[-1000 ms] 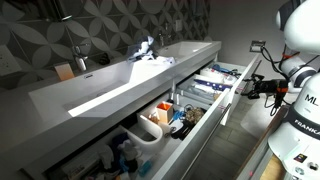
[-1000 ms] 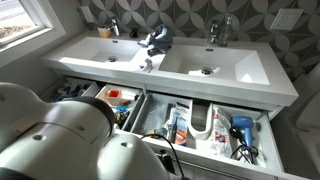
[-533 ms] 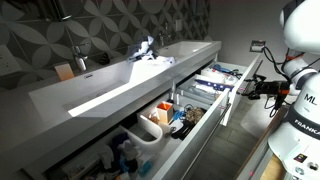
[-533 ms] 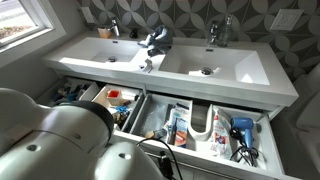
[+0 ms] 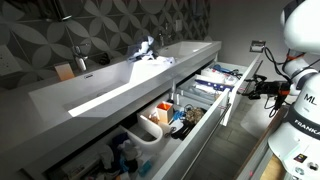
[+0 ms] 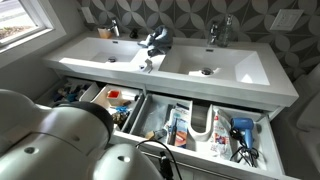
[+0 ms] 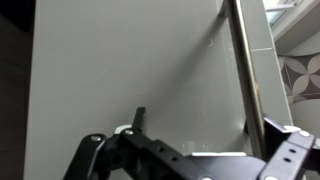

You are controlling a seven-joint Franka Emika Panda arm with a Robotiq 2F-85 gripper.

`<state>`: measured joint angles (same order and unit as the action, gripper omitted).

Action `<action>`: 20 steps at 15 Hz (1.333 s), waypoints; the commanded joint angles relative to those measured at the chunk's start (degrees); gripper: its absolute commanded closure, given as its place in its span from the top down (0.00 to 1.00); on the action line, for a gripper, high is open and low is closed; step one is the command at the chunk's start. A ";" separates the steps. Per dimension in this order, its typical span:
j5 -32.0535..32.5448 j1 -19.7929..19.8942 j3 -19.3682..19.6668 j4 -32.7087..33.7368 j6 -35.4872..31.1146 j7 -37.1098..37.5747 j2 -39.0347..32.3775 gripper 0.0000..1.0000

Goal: Open the top right drawer

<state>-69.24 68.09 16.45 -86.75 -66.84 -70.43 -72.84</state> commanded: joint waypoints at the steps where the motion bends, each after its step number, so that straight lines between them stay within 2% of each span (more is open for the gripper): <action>1: 1.37 1.89 2.36 1.57 -6.61 -5.41 -3.62 1.00; 10: 0.90 2.20 2.59 -0.81 -7.44 -11.30 -1.42 1.00; 16: 0.31 4.57 3.97 -4.65 -7.65 -15.17 0.91 1.00; 20: -1.67 7.34 5.58 -7.54 -19.93 -17.83 1.32 1.00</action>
<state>-69.48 74.06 21.57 -91.66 -79.09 -86.00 -72.13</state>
